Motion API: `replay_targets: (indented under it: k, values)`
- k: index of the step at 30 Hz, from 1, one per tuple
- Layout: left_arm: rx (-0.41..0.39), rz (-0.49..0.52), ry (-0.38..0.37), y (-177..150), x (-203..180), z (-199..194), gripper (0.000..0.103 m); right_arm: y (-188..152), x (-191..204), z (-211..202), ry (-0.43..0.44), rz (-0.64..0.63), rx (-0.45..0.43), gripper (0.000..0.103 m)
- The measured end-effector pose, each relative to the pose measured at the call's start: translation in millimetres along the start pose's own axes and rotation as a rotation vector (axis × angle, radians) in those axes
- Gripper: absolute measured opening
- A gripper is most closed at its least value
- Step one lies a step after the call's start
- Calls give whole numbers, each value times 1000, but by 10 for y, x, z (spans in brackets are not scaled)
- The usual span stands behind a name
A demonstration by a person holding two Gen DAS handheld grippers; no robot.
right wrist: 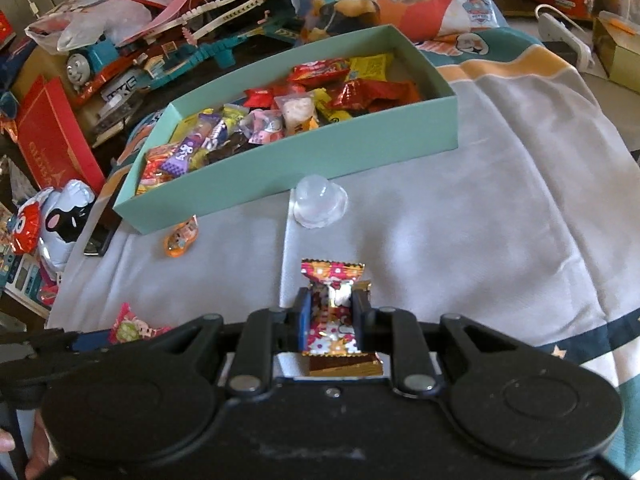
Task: Organize snacks
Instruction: 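Carry the red-white candy bag and pink-green candy into the teal box and release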
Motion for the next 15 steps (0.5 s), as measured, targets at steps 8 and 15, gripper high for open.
replay_targets:
  k: [8,15]
  values:
    - [29,-10,34,-26,70,114,71,-26,23,69,19,-3,17,21]
    - [4,19,-6,49,4,111,22,-4,12,50,17,1,9,21]
Point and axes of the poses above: each gripper's, at about its wrist camera, not at the fingertips, and z roughly the way its jaws point, x to its left, y to its top, the point moved 8 cm from there along z, roughly the way its jaws point, and after that the axes turned 6 degrees about -z, right-handed, at the moved point
